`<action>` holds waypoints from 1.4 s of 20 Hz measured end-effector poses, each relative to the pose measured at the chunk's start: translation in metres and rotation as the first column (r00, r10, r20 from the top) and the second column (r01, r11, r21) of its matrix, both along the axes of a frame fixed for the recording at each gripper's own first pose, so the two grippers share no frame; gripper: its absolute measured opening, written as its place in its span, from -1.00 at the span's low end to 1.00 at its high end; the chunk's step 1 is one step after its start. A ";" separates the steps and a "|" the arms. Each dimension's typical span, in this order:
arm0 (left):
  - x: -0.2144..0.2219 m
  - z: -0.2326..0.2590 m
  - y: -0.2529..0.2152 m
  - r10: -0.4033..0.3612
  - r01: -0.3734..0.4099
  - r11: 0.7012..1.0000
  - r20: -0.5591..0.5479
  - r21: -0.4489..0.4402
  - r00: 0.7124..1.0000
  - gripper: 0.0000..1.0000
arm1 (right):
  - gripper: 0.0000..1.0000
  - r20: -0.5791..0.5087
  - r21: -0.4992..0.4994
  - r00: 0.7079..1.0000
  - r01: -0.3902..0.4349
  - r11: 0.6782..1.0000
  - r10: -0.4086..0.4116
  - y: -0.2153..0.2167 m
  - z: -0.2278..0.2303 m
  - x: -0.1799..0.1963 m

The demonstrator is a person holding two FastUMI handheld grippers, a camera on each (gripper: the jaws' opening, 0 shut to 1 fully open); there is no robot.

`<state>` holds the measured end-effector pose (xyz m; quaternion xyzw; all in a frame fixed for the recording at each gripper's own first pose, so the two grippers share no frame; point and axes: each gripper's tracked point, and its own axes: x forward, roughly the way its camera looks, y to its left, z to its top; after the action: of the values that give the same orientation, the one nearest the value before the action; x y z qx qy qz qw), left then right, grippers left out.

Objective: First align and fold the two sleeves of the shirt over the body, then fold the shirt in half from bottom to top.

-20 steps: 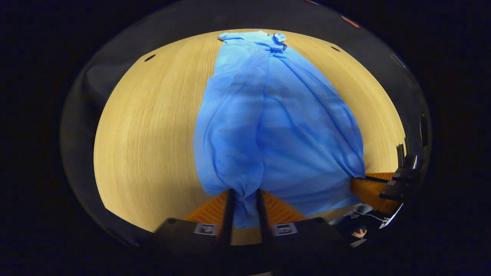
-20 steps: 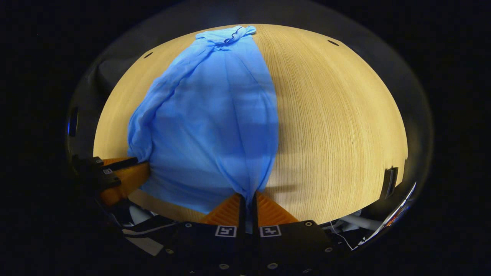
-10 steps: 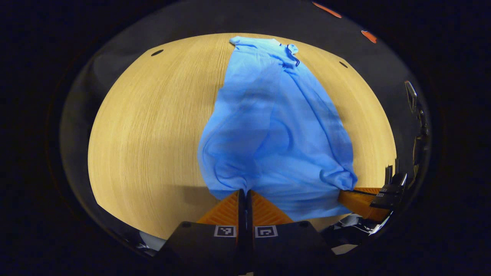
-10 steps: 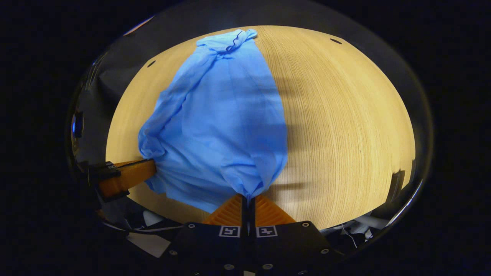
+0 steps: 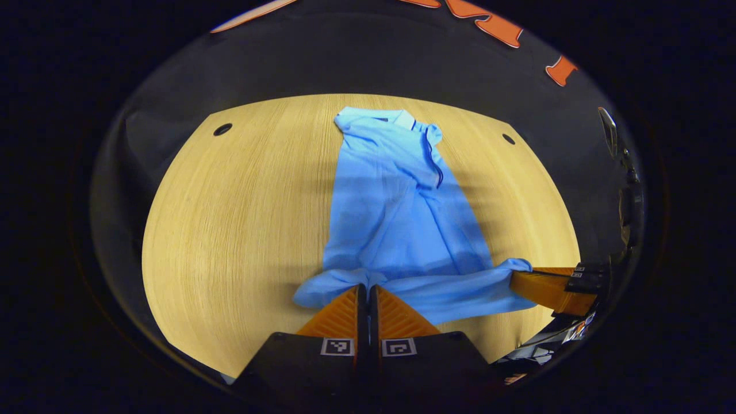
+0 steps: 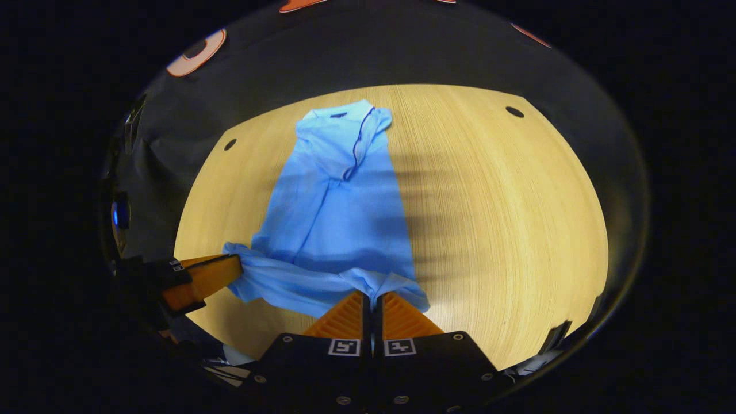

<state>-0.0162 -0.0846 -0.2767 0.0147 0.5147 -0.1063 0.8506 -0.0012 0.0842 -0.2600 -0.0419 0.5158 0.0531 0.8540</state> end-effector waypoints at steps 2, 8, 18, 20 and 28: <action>0.022 0.010 -0.003 -0.004 0.004 1.000 0.020 -0.007 1.000 -0.92 | -0.98 0.039 -0.005 0.999 -0.007 1.000 0.007 0.003 0.014 0.033; 0.114 0.027 -0.014 0.003 0.001 0.999 0.098 -0.034 0.995 -0.92 | -0.99 0.130 -0.017 0.991 -0.031 0.999 0.033 0.016 0.044 0.123; 0.243 0.027 -0.017 0.032 -0.029 0.999 0.186 -0.019 0.982 -0.92 | -0.99 0.193 -0.016 0.980 -0.046 0.999 0.049 0.034 0.039 0.242; 0.262 0.017 -0.015 0.030 -0.030 1.000 0.200 -0.004 0.979 -0.93 | -0.99 0.192 -0.010 0.980 -0.047 0.999 0.048 0.036 0.032 0.256; 0.298 -0.005 -0.002 0.002 -0.021 0.997 0.236 0.078 0.972 -0.70 | -0.63 0.193 -0.035 0.981 -0.012 0.999 0.019 0.035 -0.003 0.283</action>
<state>0.2821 -0.0871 -0.2822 0.0585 0.4138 -0.0780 0.9051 0.2814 0.1196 -0.2628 -0.0652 0.4308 0.0466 0.8989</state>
